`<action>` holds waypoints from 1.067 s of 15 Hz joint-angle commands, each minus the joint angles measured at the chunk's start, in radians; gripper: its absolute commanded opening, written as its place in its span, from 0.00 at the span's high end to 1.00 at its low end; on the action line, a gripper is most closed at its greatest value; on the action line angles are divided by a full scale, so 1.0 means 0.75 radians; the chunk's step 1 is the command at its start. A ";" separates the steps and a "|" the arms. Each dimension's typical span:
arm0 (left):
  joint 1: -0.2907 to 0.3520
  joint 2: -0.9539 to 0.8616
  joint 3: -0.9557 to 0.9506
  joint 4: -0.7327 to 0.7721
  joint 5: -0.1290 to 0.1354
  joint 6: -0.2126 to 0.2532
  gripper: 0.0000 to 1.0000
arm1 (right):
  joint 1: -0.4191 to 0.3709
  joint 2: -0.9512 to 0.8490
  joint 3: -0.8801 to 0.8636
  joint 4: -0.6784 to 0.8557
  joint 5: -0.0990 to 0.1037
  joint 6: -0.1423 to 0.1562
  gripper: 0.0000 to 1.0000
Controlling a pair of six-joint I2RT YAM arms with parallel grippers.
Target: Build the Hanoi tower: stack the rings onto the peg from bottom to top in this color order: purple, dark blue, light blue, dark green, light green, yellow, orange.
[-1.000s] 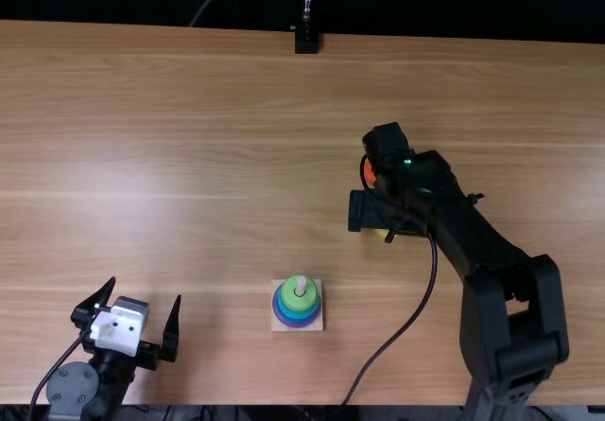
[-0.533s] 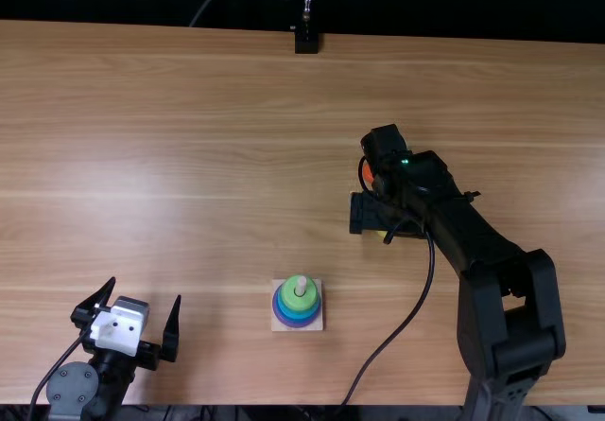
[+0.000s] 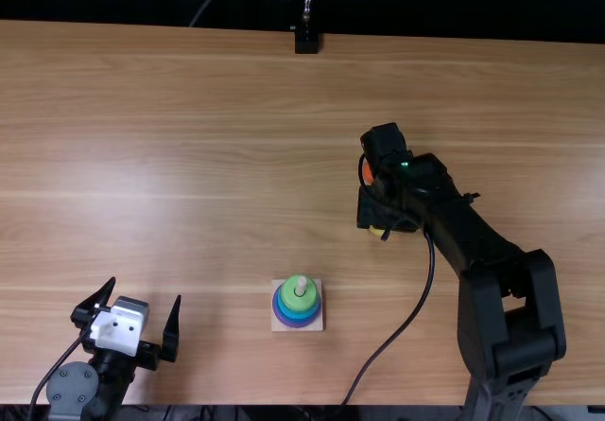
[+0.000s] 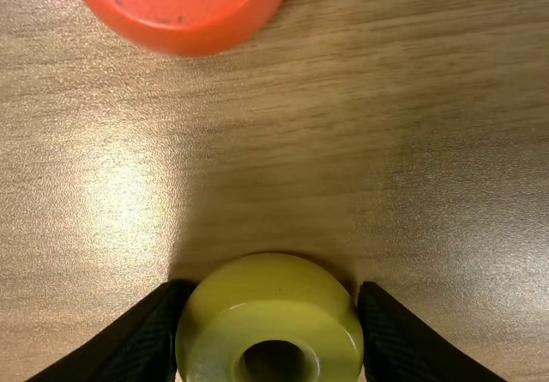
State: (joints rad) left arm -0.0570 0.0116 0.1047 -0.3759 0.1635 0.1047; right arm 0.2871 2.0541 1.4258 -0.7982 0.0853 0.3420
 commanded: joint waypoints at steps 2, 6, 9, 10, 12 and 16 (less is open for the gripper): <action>0.009 -0.016 -0.140 -0.105 0.013 0.020 0.00 | -0.006 0.008 0.001 -0.012 0.019 -0.002 1.00; 0.009 -0.016 -0.140 -0.105 0.013 0.020 0.00 | 0.002 -0.201 0.099 -0.140 0.016 -0.206 1.00; 0.009 -0.016 -0.140 -0.105 0.013 0.020 0.00 | 0.065 -0.227 0.220 -0.348 0.016 -0.277 1.00; 0.009 -0.016 -0.140 -0.105 0.013 0.020 0.00 | 0.098 -0.241 0.255 -0.402 0.016 -0.309 1.00; 0.009 -0.016 -0.140 -0.105 0.013 0.020 0.00 | 0.176 -0.295 0.328 -0.515 0.016 -0.319 1.00; 0.009 -0.016 -0.140 -0.105 0.013 0.020 0.00 | 0.358 -0.315 0.500 -0.677 0.016 -0.323 1.00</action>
State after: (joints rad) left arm -0.0570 0.0116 0.1047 -0.3763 0.1627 0.1051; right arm 0.5465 1.8595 1.7676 -1.3067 0.0937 0.1085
